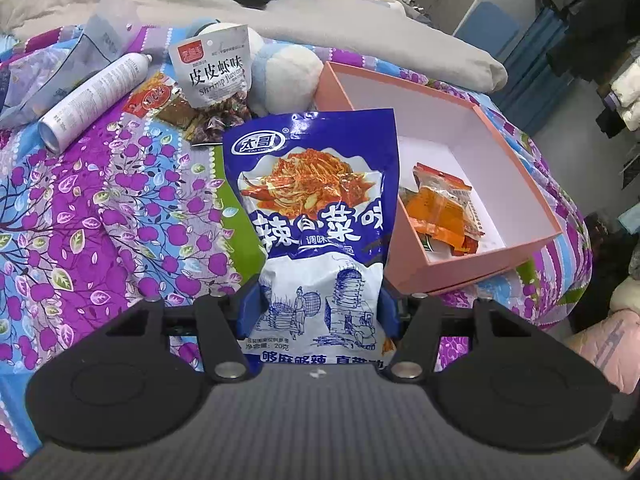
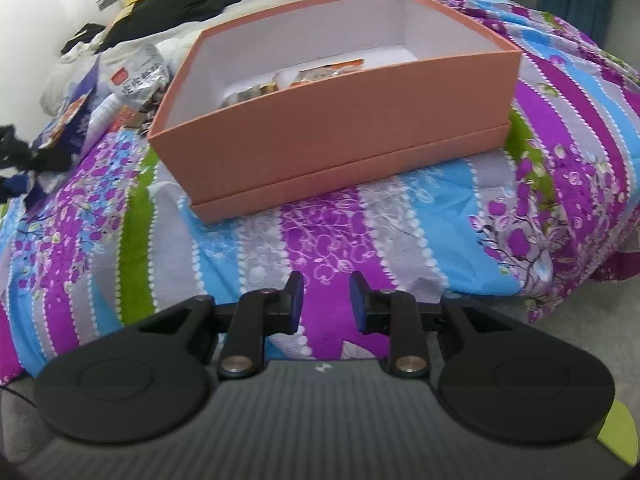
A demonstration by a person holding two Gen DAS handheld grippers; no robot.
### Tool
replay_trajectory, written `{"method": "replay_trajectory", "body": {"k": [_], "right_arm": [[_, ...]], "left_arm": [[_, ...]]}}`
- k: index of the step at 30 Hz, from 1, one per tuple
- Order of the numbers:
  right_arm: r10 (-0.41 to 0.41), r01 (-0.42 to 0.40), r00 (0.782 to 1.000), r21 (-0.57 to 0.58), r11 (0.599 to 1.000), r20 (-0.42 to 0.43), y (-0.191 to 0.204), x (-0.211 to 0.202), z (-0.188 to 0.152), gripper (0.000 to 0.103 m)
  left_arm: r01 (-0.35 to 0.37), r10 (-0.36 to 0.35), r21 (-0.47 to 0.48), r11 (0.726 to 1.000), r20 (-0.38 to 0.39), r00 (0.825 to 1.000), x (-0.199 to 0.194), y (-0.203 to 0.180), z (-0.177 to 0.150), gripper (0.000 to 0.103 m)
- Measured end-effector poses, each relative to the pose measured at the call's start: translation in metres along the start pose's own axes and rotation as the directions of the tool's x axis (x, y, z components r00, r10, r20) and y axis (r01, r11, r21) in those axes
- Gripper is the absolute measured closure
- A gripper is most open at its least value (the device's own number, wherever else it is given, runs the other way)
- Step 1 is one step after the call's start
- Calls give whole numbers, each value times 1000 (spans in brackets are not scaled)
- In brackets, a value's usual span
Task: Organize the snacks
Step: 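Lower the blue noodle bag into the pink box and open the left tool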
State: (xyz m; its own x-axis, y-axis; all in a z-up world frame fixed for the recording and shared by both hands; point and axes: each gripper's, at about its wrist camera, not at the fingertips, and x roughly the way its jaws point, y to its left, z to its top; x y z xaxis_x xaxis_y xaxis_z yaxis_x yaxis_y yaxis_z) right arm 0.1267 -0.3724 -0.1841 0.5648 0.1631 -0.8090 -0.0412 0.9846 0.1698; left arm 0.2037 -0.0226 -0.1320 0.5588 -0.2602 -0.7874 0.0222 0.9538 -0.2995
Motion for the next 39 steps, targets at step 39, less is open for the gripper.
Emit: {"method": "replay_trajectory", "body": {"k": [39], "right_arm": [[39,-38,989,-6,999,139,15,42,135,74]], "left_arm": [[32,-29,138,990,-24,999,93,-93,95,22]]}}
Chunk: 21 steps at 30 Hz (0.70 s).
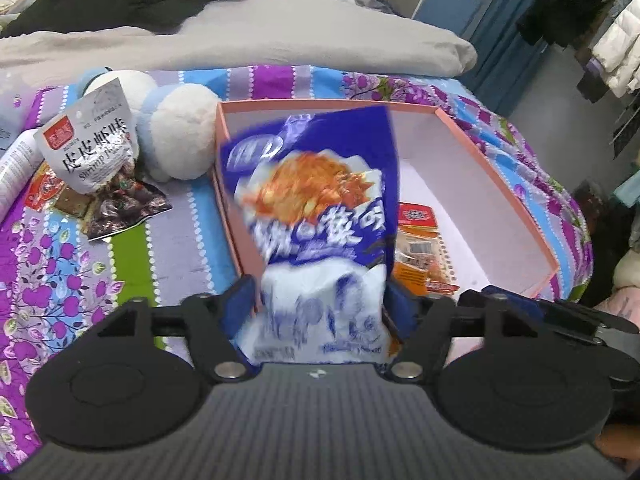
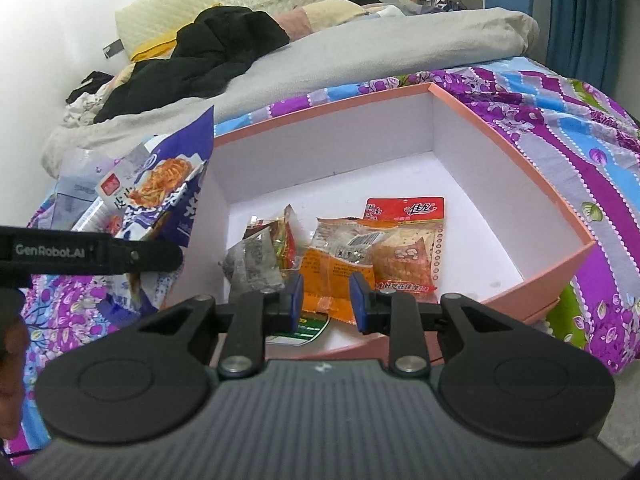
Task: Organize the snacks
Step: 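Lower the blue noodle bag into the pink box and open the left tool, then withdraw both open tools from the pink box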
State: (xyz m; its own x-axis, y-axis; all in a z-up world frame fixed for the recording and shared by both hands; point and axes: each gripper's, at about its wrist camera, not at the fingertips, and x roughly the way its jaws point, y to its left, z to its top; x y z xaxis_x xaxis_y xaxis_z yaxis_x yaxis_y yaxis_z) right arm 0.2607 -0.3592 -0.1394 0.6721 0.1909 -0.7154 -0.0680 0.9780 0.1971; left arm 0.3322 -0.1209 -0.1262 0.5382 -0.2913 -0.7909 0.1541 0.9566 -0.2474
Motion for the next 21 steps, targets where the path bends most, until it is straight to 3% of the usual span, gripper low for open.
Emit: {"method": "replay_trajectory", "body": {"k": [8,21], "right_arm": [[7,-7,1000,-11,1000,13,6,-8,0,74],[60,-56,995,-49,997,78,42,-65,-19,74]], "left_arm": [[-22,22,2,1000,40,999,-24,6,-3,19],[-56,57,-9,998,137,989,-111,13,-43,19]]}}
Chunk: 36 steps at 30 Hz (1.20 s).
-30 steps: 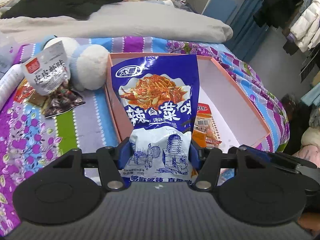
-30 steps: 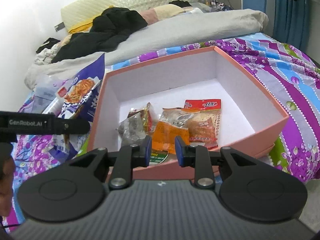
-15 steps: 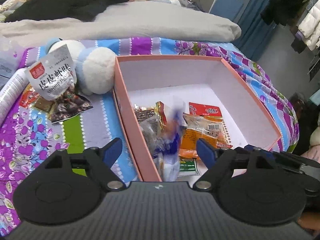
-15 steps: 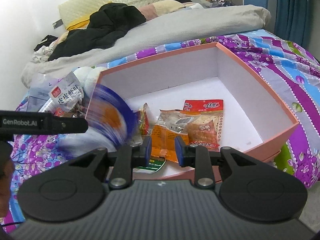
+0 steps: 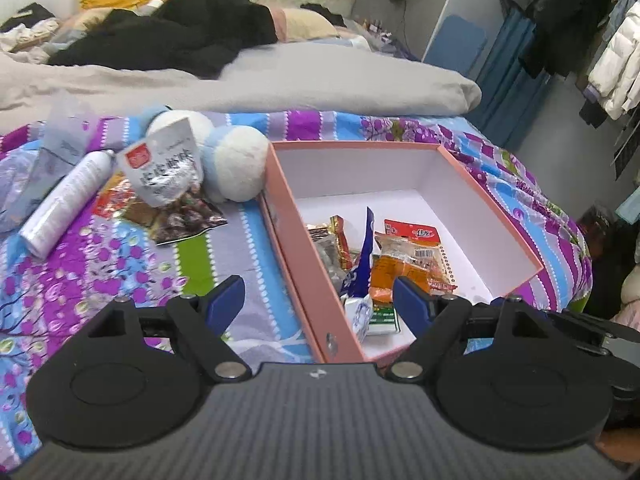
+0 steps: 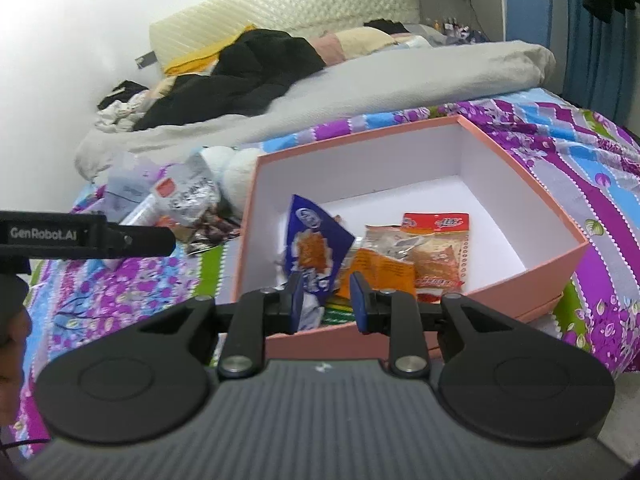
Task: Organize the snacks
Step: 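Withdraw both open tools from the pink box, then close the left tool on the grey shrimp packet while the right tool reaches the plush toy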
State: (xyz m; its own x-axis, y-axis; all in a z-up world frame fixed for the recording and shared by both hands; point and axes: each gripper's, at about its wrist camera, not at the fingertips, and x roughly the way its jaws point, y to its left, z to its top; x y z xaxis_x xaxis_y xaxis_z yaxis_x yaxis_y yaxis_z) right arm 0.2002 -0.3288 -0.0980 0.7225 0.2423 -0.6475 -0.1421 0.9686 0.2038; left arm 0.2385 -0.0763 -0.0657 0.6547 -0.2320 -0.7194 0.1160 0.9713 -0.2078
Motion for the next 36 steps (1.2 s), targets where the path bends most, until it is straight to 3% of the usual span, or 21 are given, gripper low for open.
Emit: {"method": "replay_trajectory", "body": {"k": [13,22,27,30,36], "right_arm": [[65,-63,996,-37,997,60,45,-55,-36,74],[119,-115,992,-74,991,50,70,-61,-53,74],[152,-146,987,-113,983,44,82,-53,-52,33],[140,-133,989,-140,981,38,88,-44,-50,21],[138,-137,990,-179,974,-7,94,-12,-38,13]], "left_arm": [[-31,34,-47,998,67,997,-83,21,-56,19],[-73,78,-102,992,49,996,-96,48,-78,19],[-92,97,-136,986,33,995,-86,63,-76,19],[-100,104,-149,984,20,994,-75,72,-72,15],[-113,114,-170,979,-3,993,-48,93,-61,11]]}}
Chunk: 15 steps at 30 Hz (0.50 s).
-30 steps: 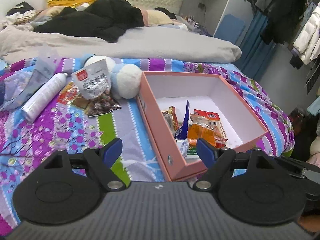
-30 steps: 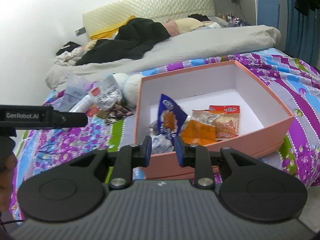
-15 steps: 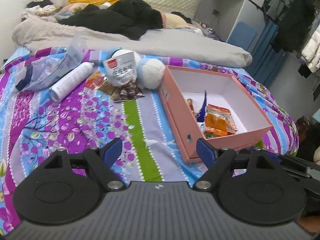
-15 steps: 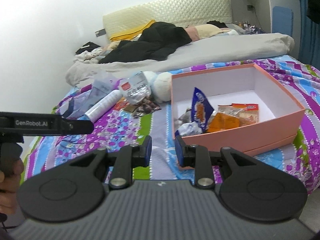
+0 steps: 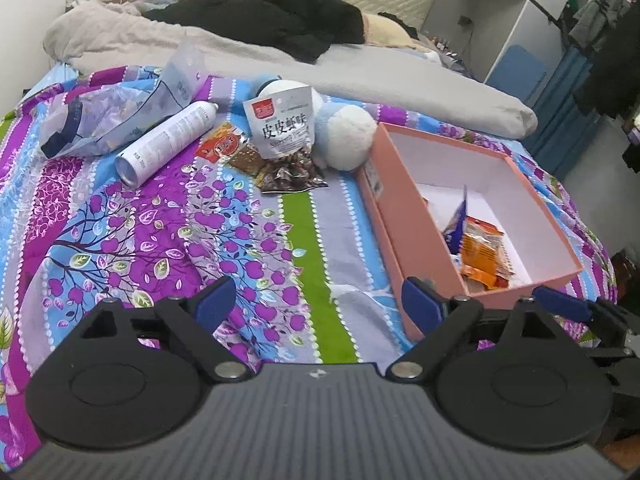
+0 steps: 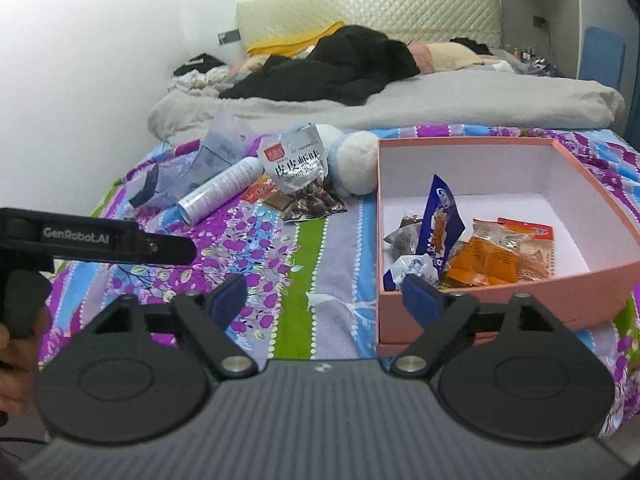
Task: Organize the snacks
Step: 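Close the left tool on the grey shrimp packet while the right tool reaches the plush toy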
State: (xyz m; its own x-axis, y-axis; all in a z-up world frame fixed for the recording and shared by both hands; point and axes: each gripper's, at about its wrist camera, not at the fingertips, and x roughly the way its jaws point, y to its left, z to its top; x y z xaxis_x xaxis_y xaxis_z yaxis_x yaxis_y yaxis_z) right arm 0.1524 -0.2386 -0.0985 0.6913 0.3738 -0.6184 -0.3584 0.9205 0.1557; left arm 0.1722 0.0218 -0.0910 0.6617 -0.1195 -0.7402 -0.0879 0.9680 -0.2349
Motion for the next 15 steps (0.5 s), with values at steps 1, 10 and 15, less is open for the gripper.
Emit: {"method": "replay_trajectory", "body": {"k": [1,10,15], "right_arm": [[0,0,1000,-5,1000,-2,-1,5,2,13],[-4,3,1000,-117,993,-8,-21,58,44,13],[-9,0,999,-204,979,-44,-37,104,72,13]], "left_arm": [[-2,2,-3,1000,-2,1000,6,2,3,11],[-6,5,-28,1000,-21,1000,82,26,35,11],[-4,3,-27,1000,-31,1000,134,42,54,11]]}}
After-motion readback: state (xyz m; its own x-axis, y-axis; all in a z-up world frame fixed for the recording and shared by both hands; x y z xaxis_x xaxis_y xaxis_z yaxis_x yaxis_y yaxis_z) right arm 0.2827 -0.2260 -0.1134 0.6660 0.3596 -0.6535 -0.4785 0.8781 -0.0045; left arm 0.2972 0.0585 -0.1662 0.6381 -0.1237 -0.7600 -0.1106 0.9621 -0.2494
